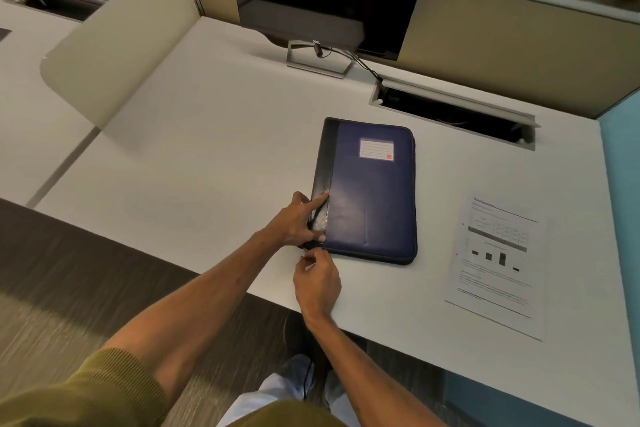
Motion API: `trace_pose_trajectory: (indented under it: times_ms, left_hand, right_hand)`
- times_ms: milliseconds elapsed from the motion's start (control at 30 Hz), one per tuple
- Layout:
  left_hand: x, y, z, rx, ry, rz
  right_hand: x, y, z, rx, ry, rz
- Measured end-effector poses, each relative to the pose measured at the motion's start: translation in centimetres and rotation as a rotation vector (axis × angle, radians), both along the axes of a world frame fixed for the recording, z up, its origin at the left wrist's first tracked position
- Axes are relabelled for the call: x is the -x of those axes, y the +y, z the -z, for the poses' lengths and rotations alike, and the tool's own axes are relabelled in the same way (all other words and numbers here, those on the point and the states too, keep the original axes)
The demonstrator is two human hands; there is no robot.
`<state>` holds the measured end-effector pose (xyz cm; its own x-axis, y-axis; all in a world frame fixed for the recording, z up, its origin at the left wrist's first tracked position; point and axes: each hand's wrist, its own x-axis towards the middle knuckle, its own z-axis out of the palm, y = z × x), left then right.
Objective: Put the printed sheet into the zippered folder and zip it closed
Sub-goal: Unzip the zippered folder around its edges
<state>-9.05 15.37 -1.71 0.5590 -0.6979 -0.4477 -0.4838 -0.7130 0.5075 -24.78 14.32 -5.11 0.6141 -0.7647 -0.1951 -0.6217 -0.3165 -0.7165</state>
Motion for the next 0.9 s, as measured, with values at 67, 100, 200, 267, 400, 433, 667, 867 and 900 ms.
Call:
trace_pose_trajectory:
  times_ms: [67, 100, 200, 267, 400, 433, 667, 867, 900]
  left_hand:
    - [0.2, 0.3, 0.1, 0.011, 0.018, -0.014]
    - [0.3, 0.4, 0.1, 0.023, 0.019, -0.023]
    - [1.0, 1.3, -0.2, 0.108, -0.007, -0.101]
    - [2.1, 2.5, -0.2, 0.166, -0.139, -0.202]
    - [5.8, 5.8, 0.7, 0.272, -0.359, -0.583]
    - [6.9, 6.4, 1.1, 0.252, -0.361, -0.616]
    - [13.0, 6.3, 3.0, 0.122, -0.344, -0.636]
    - [14.4, 3.5, 2.4, 0.123, -0.294, -0.729]
    - [14.5, 3.3, 2.3, 0.129, -0.293, -0.748]
  right_hand:
    - [0.3, -0.3, 0.2, 0.001, 0.015, -0.029]
    - [0.5, -0.5, 0.2, 0.0, 0.02, -0.055]
    - [1.1, -2.0, -0.2, 0.008, 0.021, -0.17]
    - [1.6, -3.5, -0.5, 0.057, 0.003, -0.234]
    - [2.1, -7.9, -1.5, 0.338, -0.045, -0.388]
    - [1.9, -9.0, -1.6, 0.42, -0.031, -0.463]
    - [0.5, -11.6, -2.8, 0.497, 0.173, -0.872]
    - [0.5, -10.9, -3.4, 0.53, 0.179, -0.864]
    - [0.5, -10.8, -3.4, 0.537, 0.177, -0.868]
